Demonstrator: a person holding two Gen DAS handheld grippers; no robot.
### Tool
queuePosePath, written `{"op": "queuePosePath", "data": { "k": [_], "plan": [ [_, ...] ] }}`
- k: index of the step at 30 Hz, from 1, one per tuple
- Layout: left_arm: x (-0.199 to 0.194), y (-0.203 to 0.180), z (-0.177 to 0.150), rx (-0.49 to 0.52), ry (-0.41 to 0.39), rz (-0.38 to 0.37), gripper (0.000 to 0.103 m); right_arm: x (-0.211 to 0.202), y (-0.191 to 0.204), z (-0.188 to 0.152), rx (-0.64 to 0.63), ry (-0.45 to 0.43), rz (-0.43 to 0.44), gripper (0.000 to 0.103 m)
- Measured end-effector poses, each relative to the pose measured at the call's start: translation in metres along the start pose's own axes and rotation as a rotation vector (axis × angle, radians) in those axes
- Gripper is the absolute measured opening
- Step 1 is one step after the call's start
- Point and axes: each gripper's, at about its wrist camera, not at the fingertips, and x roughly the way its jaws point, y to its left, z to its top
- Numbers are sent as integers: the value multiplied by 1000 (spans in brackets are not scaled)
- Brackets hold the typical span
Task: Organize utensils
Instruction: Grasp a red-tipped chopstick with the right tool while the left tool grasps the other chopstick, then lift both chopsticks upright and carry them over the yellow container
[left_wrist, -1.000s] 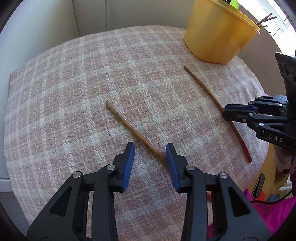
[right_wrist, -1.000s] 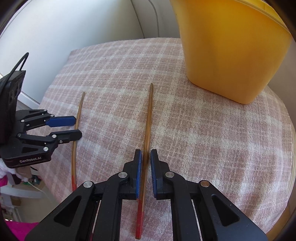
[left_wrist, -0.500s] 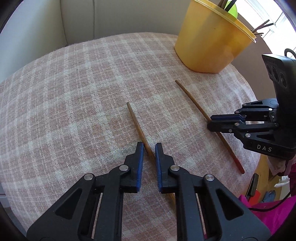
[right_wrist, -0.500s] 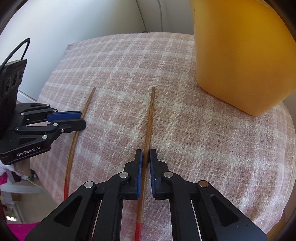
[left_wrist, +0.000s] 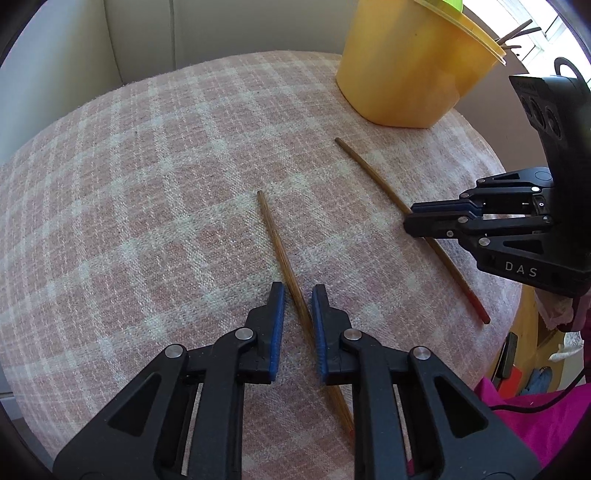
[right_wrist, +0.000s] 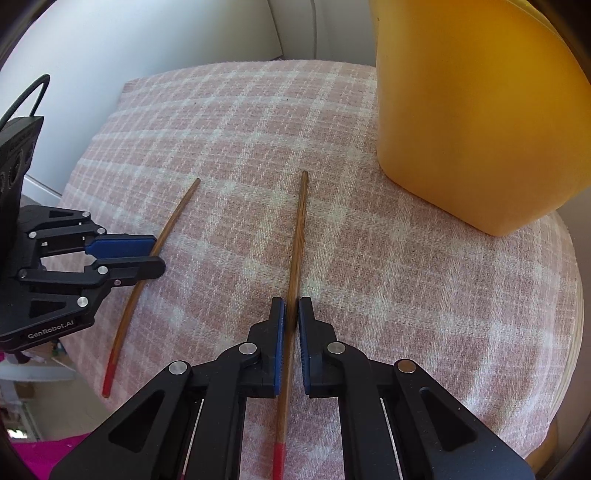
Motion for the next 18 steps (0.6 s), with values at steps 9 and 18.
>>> {"op": "queuePosePath", "data": {
  "k": [9, 18],
  "plan": [
    [-33, 34, -26, -117, -122, -88, 6, -12, 0, -7, 25, -67, 33, 5],
    [-101, 43, -31, -125, -295, -103, 4, -57, 8, -21, 10, -239, 56, 5]
  ]
}}
